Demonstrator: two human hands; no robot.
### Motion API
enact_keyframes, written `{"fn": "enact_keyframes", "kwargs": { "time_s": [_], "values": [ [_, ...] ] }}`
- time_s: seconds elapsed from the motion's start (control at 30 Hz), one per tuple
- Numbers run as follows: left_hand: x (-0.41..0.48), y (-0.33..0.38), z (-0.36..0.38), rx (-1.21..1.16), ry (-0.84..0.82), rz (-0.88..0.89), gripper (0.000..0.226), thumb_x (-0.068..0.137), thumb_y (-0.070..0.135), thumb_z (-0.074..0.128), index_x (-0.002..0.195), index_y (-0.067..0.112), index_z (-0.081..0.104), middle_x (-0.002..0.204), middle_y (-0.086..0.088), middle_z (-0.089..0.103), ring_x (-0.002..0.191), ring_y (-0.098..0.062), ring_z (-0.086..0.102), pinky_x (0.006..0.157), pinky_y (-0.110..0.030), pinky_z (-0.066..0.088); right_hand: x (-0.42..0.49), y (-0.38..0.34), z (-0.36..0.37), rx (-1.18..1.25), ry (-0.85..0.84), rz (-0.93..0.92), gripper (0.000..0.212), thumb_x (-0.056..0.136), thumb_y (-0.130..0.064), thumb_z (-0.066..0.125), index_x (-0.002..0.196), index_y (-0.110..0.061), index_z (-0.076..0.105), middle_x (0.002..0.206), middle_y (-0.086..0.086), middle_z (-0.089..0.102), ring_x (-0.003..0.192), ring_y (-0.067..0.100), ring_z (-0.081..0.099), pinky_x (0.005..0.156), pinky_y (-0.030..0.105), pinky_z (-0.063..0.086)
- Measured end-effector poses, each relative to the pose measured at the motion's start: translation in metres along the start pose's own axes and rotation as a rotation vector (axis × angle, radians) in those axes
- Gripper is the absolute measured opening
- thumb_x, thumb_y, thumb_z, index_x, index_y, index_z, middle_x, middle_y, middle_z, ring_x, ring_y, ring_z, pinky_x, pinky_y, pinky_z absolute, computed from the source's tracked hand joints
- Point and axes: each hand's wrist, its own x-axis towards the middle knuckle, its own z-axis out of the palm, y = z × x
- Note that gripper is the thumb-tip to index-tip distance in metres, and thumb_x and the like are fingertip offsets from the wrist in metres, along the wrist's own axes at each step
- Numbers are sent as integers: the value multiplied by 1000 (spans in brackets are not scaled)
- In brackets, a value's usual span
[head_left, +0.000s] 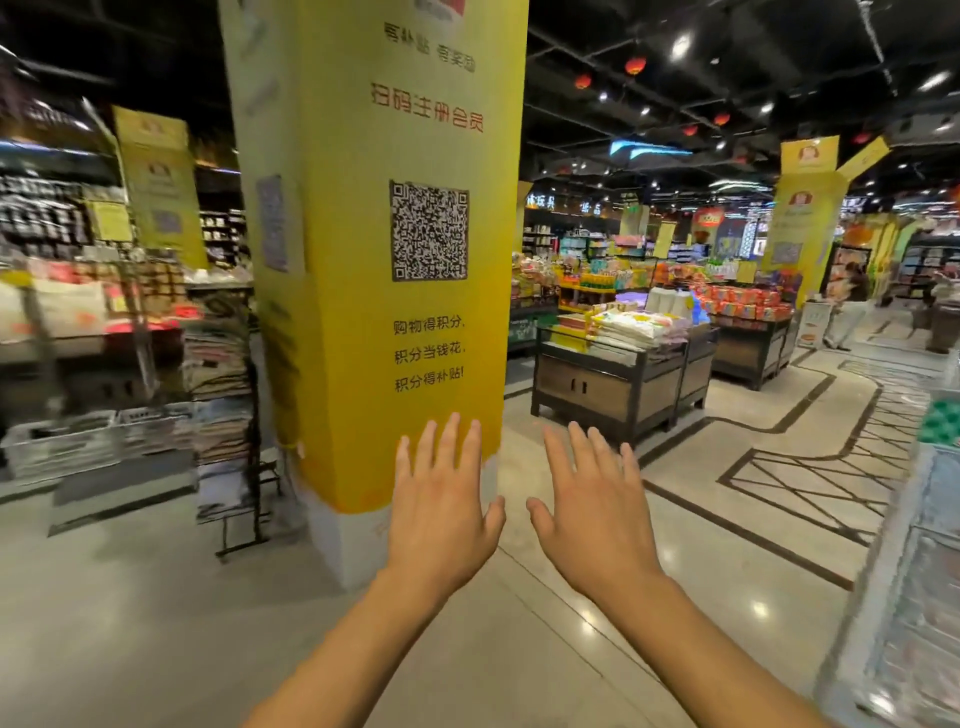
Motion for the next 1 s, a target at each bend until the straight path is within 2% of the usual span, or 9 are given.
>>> {"fn": "enact_keyframes", "kwargs": {
  "time_s": [0.1,0.2,0.4,0.53,0.63,0.73,1.0],
  "values": [
    [-10,-72,-15,24,35,-79,86,100,57,46,166,19,6,174,-9,6,160,-31,4,129,-53,5,26,-68,12,48,-1,-98,79,102,-56,40,164,-23,3,171,10,11,157,29,8,127,51,6],
    [-25,-138,-28,72,38,-184,87,99,57,48,166,19,8,173,-9,9,160,-32,8,128,-55,9,44,-136,25,100,4,-198,81,99,-56,49,163,-22,14,169,11,20,156,31,16,126,53,14],
    [-68,-241,-47,185,40,-428,86,96,56,52,165,17,18,171,-11,19,158,-34,16,128,-55,12,58,-256,54,167,-24,-408,81,96,-55,54,162,-21,21,167,13,26,155,32,23,124,55,18],
    [-108,-295,-61,278,5,-586,86,99,54,49,165,17,9,173,-9,12,159,-32,10,128,-54,9,64,-330,77,258,-99,-571,80,99,-54,47,164,-22,11,170,10,15,157,30,11,125,53,10],
    [-131,-336,-75,353,-13,-720,85,101,54,45,166,20,2,174,-7,2,160,-30,3,129,-51,1,70,-386,90,342,-129,-680,81,98,-53,50,163,-20,15,169,11,19,157,30,12,126,55,11],
    [-141,-372,-90,447,-26,-857,83,104,57,39,165,22,-5,174,-5,-7,160,-29,-5,128,-49,-5,82,-441,101,435,-175,-801,79,100,-53,45,163,-22,7,170,10,10,157,29,6,127,53,7],
    [-116,-447,-103,588,-59,-1101,83,103,62,38,165,27,-7,174,-3,-12,160,-27,-10,129,-52,0,145,-541,123,578,-207,-1011,77,104,-55,38,163,-25,-2,172,8,0,158,28,1,127,51,4]
  ]
}}
